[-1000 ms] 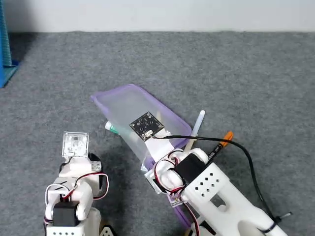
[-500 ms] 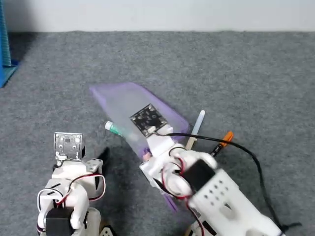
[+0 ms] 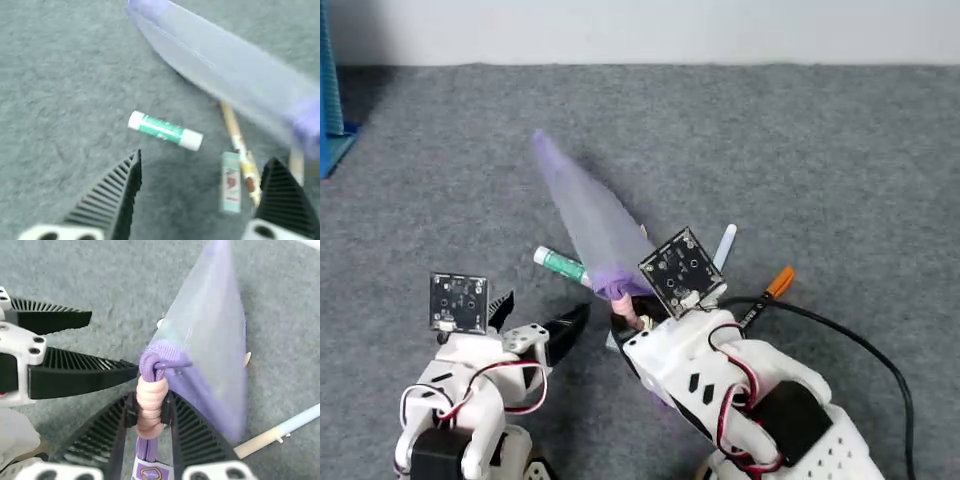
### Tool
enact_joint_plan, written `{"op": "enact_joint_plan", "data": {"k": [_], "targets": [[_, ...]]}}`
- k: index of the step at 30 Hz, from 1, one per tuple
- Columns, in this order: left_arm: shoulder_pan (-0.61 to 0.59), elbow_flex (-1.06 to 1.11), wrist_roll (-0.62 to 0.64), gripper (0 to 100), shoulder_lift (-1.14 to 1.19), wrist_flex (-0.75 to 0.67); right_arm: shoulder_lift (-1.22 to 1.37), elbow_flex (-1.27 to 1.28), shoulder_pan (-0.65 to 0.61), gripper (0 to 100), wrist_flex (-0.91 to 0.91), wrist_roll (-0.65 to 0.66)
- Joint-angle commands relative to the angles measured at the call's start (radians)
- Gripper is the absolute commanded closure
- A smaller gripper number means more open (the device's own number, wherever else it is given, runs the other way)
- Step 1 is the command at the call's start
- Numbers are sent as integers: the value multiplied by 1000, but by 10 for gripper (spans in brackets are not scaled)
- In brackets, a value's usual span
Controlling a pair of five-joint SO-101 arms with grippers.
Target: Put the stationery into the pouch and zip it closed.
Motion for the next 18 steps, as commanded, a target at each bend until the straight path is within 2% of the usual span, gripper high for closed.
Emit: {"op": "enact_joint_plan", "data": {"k": [1,14,18], "targets": [[40,-82,35,635,-14,-6,-36,21,4,991,-10,41],[114,-104,25,635,-14,17,-56,38,5,991,-10,49],[114,-101,-17,635,-14,17,-56,38,5,991,-10,48]]}}
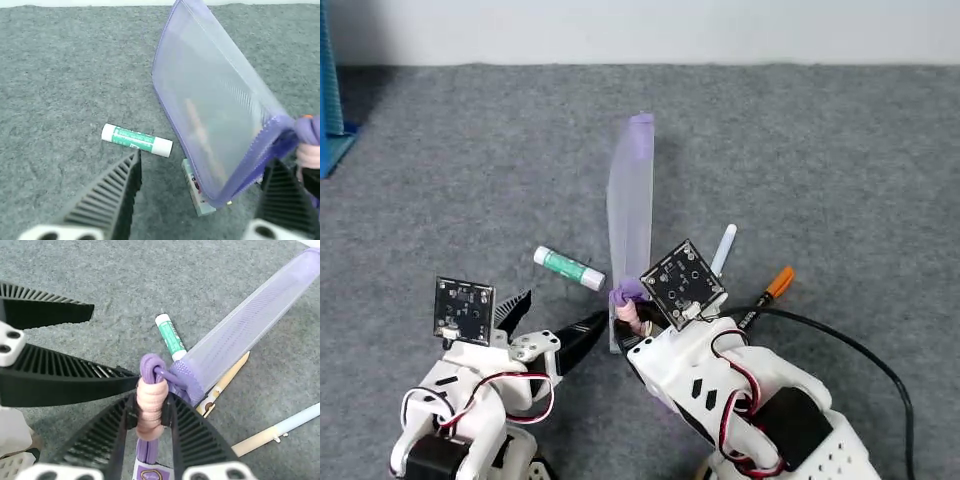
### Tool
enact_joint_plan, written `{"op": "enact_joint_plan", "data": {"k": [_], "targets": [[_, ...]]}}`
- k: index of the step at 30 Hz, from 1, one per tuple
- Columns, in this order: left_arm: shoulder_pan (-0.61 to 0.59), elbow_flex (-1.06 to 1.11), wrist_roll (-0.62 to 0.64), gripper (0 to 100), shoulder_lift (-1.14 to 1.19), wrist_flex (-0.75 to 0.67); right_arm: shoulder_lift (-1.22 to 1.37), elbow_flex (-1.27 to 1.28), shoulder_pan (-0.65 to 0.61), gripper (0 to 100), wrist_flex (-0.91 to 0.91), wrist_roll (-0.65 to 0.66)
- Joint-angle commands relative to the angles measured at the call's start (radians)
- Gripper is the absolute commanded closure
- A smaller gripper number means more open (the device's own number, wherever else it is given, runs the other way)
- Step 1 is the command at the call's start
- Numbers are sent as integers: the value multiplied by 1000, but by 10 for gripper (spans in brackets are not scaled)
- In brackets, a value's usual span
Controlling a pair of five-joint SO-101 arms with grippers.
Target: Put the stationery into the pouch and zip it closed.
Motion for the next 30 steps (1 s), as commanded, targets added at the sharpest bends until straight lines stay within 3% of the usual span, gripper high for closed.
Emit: {"op": "enact_joint_plan", "data": {"k": [1,6,14,20,25,30], "targets": [[6,-48,-25,635,-14,3,-7,-11,2,991,-12,12],[-17,-47,-25,636,-14,3,-7,-11,5,991,-21,23],[-250,-51,-23,636,-15,2,-7,87,1,991,-185,256],[-396,-51,-21,636,-15,-37,-5,229,-88,991,-305,316],[-443,-51,48,636,-15,-78,-4,270,-200,991,-300,316],[-436,-51,132,636,-15,-89,81,269,-216,991,-298,316]]}}
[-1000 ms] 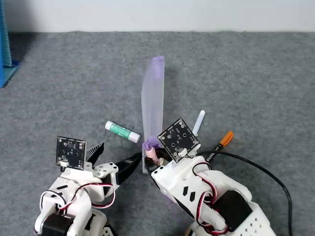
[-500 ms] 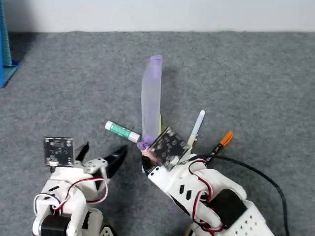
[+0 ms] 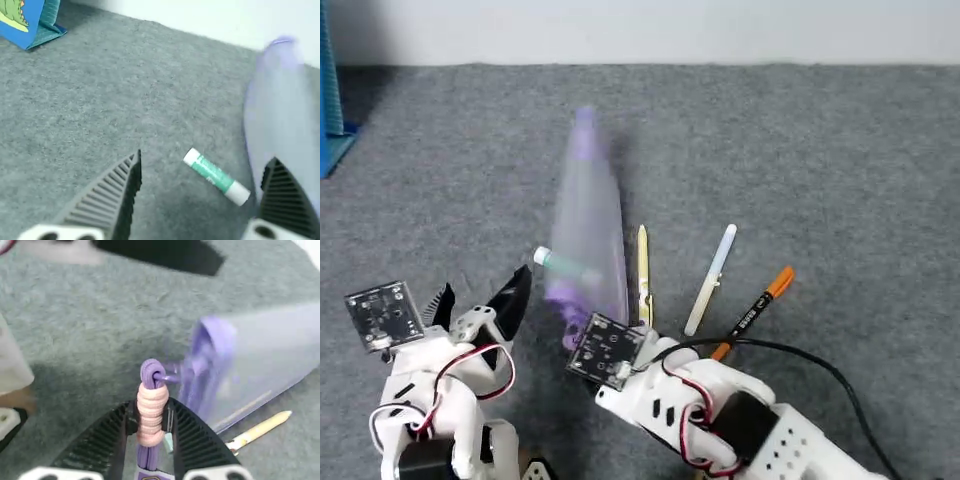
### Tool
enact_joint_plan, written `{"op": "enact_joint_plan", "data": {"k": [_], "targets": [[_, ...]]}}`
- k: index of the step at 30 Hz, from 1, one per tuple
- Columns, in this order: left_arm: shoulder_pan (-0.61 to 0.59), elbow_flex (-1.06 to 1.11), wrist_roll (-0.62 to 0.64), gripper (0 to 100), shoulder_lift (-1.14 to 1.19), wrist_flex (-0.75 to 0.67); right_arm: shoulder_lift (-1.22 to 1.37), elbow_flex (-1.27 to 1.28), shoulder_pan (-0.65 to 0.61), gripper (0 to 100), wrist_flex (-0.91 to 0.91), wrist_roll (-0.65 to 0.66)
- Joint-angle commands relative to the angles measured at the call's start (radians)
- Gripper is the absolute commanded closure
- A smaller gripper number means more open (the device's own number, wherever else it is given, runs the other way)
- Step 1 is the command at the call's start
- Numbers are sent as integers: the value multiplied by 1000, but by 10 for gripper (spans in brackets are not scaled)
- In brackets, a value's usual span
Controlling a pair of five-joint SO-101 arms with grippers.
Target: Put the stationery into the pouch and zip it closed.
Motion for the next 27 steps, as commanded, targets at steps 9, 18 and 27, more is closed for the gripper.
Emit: {"op": "enact_joint_plan", "data": {"k": [9,18,27], "targets": [[-2,-45,58,636,-14,-23,154,-18,2,991,-31,6],[28,-44,-256,636,-14,52,82,-20,148,991,-88,8],[224,-36,-407,633,-14,143,47,-20,148,991,-87,3]]}}
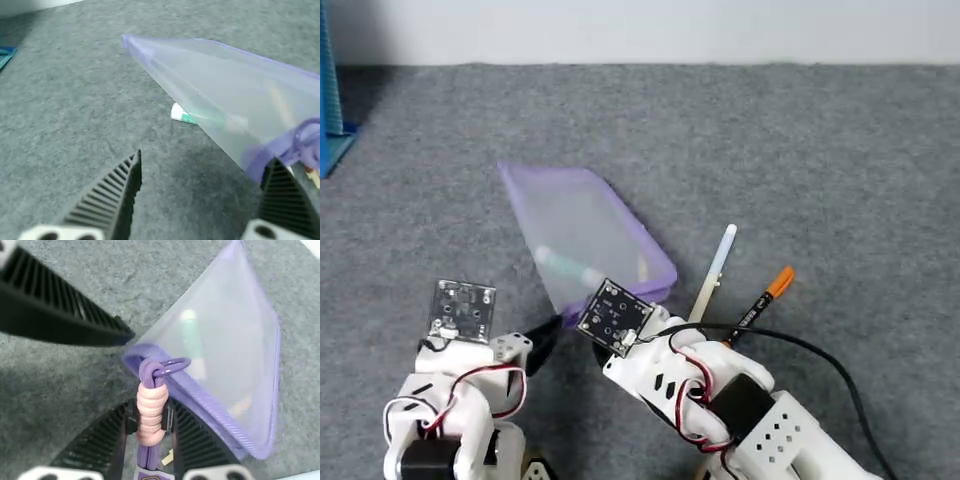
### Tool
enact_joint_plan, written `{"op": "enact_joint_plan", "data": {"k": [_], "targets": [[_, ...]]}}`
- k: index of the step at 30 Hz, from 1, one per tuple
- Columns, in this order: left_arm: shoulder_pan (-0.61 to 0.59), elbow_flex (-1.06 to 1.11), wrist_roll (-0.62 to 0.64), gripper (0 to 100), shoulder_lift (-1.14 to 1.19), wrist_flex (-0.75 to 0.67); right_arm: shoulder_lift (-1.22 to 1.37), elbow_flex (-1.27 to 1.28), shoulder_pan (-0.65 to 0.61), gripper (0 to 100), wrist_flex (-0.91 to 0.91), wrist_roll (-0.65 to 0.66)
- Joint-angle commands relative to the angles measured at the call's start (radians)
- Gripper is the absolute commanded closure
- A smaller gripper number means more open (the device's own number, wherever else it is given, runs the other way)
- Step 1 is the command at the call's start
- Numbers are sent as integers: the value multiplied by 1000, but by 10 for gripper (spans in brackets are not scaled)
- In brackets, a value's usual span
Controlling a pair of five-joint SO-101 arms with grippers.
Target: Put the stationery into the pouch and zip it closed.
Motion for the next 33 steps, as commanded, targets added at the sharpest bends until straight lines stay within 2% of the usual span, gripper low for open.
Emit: {"op": "enact_joint_plan", "data": {"k": [1,5,23,33], "targets": [[61,-35,-12,633,-14,5,-33,-20,12,991,-19,2],[94,-33,-12,633,-14,5,-35,-20,13,991,-18,0],[86,12,-54,636,-12,-41,-36,-20,7,991,-12,6],[84,229,-71,636,-12,-227,-36,-20,7,991,-12,6]]}}
